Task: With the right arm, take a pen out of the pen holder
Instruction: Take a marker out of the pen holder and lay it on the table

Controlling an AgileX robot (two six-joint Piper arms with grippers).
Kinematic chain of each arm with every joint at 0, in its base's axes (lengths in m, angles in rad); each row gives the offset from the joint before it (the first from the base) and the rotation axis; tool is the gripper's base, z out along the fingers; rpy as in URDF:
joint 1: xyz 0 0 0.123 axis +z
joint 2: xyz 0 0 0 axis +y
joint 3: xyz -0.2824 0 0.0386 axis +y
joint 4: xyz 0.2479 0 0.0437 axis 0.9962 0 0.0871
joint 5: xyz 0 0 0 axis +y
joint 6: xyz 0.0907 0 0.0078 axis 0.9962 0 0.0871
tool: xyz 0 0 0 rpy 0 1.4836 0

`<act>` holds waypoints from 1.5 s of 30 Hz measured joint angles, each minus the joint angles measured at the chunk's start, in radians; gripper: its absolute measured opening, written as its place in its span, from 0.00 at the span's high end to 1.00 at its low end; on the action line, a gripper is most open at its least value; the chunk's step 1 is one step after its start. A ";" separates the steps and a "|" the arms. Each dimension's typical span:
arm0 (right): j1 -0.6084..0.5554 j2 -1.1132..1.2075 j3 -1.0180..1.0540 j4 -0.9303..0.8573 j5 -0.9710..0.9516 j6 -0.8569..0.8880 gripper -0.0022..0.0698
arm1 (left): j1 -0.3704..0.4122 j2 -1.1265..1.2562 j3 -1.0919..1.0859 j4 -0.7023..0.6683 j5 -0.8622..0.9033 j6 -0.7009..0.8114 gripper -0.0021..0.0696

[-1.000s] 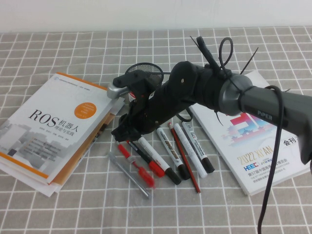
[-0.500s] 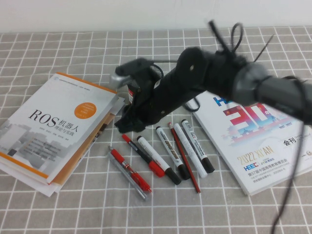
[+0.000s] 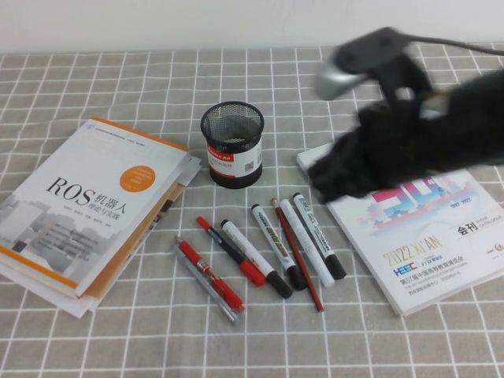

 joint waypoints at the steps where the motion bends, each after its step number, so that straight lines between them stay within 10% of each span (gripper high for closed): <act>1: -0.011 -0.043 0.031 -0.009 0.004 0.004 0.99 | 0.000 0.000 0.000 0.000 0.000 0.000 0.98; 34: -0.079 -0.993 0.789 -0.520 -0.051 0.477 0.99 | 0.000 0.000 0.000 0.000 0.000 0.000 0.98; 45: -0.538 -1.302 1.190 -0.545 -0.520 0.501 0.99 | 0.000 0.000 0.000 0.000 0.000 0.000 0.98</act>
